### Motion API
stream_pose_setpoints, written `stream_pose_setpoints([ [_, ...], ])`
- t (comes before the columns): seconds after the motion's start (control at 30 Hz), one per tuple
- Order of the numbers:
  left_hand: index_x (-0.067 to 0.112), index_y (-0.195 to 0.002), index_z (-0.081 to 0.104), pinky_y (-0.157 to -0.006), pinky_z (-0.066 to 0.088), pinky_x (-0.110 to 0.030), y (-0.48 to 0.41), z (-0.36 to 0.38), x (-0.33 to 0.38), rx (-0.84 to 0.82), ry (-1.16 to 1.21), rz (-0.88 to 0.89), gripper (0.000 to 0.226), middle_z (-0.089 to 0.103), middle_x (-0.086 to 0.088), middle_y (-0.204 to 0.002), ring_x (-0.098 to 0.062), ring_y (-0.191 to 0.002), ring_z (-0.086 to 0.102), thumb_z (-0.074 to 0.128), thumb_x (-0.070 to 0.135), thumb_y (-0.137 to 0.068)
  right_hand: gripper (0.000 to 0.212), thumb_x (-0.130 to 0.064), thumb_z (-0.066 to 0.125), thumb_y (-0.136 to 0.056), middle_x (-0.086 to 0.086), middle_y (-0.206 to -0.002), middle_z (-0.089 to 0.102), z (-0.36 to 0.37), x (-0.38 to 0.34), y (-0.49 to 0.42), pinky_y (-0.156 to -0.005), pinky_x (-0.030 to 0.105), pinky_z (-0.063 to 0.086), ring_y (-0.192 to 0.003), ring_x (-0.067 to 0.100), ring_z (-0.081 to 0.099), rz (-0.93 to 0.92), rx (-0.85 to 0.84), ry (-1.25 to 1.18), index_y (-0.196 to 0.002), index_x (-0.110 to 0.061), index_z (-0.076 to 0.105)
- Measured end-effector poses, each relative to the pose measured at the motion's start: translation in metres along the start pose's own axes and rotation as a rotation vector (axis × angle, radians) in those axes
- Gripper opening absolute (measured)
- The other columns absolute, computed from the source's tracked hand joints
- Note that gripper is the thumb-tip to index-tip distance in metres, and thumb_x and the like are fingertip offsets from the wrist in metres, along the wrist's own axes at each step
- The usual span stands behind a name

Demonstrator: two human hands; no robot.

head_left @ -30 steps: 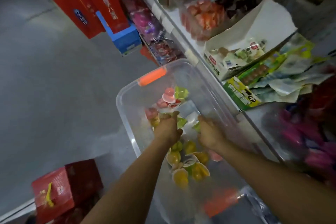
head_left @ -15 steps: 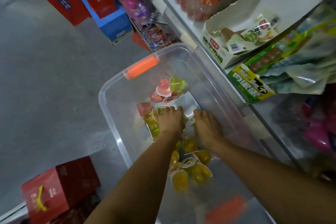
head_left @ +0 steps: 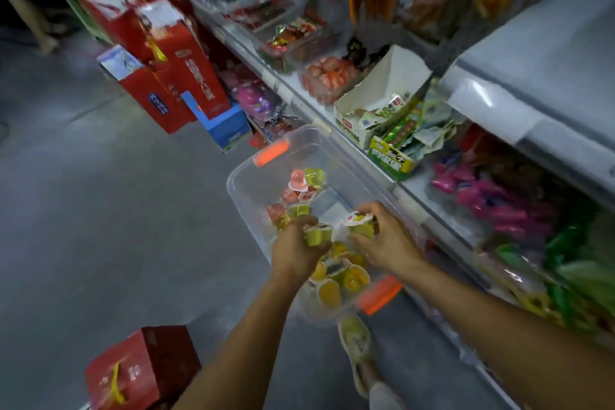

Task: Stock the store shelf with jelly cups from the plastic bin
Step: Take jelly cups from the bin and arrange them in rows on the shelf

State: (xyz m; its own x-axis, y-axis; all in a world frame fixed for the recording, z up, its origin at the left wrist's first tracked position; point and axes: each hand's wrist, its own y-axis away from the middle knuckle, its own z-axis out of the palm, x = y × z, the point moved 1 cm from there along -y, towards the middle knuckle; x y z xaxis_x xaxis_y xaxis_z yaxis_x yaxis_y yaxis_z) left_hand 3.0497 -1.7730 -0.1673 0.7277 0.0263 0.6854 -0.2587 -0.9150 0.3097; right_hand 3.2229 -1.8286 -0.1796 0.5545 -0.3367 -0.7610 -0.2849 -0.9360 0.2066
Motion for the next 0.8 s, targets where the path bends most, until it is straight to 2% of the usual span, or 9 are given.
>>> stream_pose_setpoints([
  [0.13, 0.021, -0.119, 0.065, -0.086, 0.049, -0.027, 0.071, -0.024, 0.033, 0.065, -0.006, 0.140, 0.049, 0.064, 0.009, -0.107, -0.014, -0.099, 0.063, 0.084, 0.029, -0.074, 0.039, -0.026, 0.076, -0.077, -0.005, -0.106, 0.066, -0.046, -0.025, 0.073, -0.083, 0.037, 0.052, -0.094, 0.016, 0.063, -0.068, 0.090, -0.062, -0.113, -0.023, 0.059],
  [0.33, 0.030, -0.114, 0.066, -0.079, 0.051, -0.029, 0.164, -0.045, 0.103, 0.095, -0.031, 0.359, 0.045, 0.068, 0.009, -0.111, -0.012, -0.087, 0.063, 0.083, 0.027, -0.072, 0.037, -0.019, 0.077, -0.078, -0.013, -0.093, 0.065, -0.126, -0.047, 0.184, -0.068, 0.022, 0.051, -0.069, 0.004, 0.061, -0.102, 0.279, -0.132, -0.107, -0.032, 0.059],
  [0.4, 0.031, -0.116, 0.065, -0.075, 0.047, -0.023, 0.192, -0.045, 0.132, 0.075, -0.008, 0.430, 0.046, 0.065, 0.012, -0.112, -0.010, -0.090, 0.062, 0.083, 0.028, -0.074, 0.034, -0.018, 0.077, -0.080, -0.012, -0.090, 0.066, -0.154, -0.054, 0.220, -0.063, 0.018, 0.052, -0.068, 0.004, 0.063, -0.082, 0.338, -0.148, -0.108, -0.029, 0.059],
  [0.47, 0.030, -0.117, 0.065, -0.073, 0.047, -0.019, 0.219, -0.042, 0.161, 0.059, 0.011, 0.509, 0.046, 0.065, 0.012, -0.110, -0.009, -0.089, 0.062, 0.083, 0.029, -0.074, 0.033, -0.025, 0.076, -0.081, -0.010, -0.089, 0.068, -0.180, -0.058, 0.256, -0.065, 0.028, 0.056, -0.068, 0.006, 0.066, -0.064, 0.394, -0.153, -0.109, -0.028, 0.059],
  [0.5, 0.029, -0.117, 0.065, -0.073, 0.048, -0.021, 0.231, -0.038, 0.174, 0.048, 0.021, 0.536, 0.047, 0.066, 0.010, -0.110, -0.009, -0.089, 0.063, 0.084, 0.029, -0.074, 0.035, -0.030, 0.076, -0.080, -0.009, -0.094, 0.068, -0.192, -0.058, 0.273, -0.071, 0.032, 0.056, -0.074, 0.007, 0.066, -0.063, 0.434, -0.139, -0.111, -0.029, 0.060],
  [0.57, 0.028, -0.118, 0.065, -0.075, 0.050, -0.025, 0.257, -0.030, 0.200, 0.015, 0.045, 0.572, 0.047, 0.067, 0.007, -0.109, -0.012, -0.093, 0.063, 0.084, 0.025, -0.074, 0.037, -0.036, 0.076, -0.079, -0.010, -0.102, 0.066, -0.218, -0.055, 0.307, -0.080, 0.031, 0.052, -0.087, 0.008, 0.063, -0.057, 0.508, -0.113, -0.112, -0.030, 0.061],
  [0.63, 0.028, -0.117, 0.065, -0.081, 0.053, -0.030, 0.283, -0.019, 0.226, -0.002, 0.052, 0.622, 0.046, 0.068, 0.006, -0.113, -0.015, -0.097, 0.064, 0.083, 0.024, -0.075, 0.036, -0.036, 0.076, -0.079, -0.011, -0.099, 0.065, -0.244, -0.050, 0.343, -0.078, 0.029, 0.052, -0.084, 0.009, 0.062, -0.054, 0.565, -0.121, -0.111, -0.030, 0.061],
  [0.7, 0.027, -0.117, 0.066, -0.083, 0.053, -0.030, 0.313, -0.006, 0.252, 0.012, 0.033, 0.688, 0.046, 0.068, 0.008, -0.112, -0.013, -0.090, 0.064, 0.084, 0.025, -0.074, 0.035, -0.034, 0.076, -0.079, -0.011, -0.096, 0.064, -0.270, -0.045, 0.382, -0.074, 0.027, 0.051, -0.082, 0.008, 0.062, -0.057, 0.609, -0.108, -0.111, -0.030, 0.061],
  [0.8, 0.029, -0.117, 0.066, -0.071, 0.048, -0.025, 0.369, 0.018, 0.289, 0.023, 0.014, 0.776, 0.048, 0.062, 0.008, -0.086, -0.004, -0.067, 0.054, 0.084, 0.029, -0.073, 0.037, -0.033, 0.078, -0.078, -0.010, -0.099, 0.064, -0.309, -0.030, 0.444, -0.074, 0.026, 0.050, -0.085, 0.007, 0.060, -0.049, 0.680, -0.076, -0.111, -0.029, 0.062],
])
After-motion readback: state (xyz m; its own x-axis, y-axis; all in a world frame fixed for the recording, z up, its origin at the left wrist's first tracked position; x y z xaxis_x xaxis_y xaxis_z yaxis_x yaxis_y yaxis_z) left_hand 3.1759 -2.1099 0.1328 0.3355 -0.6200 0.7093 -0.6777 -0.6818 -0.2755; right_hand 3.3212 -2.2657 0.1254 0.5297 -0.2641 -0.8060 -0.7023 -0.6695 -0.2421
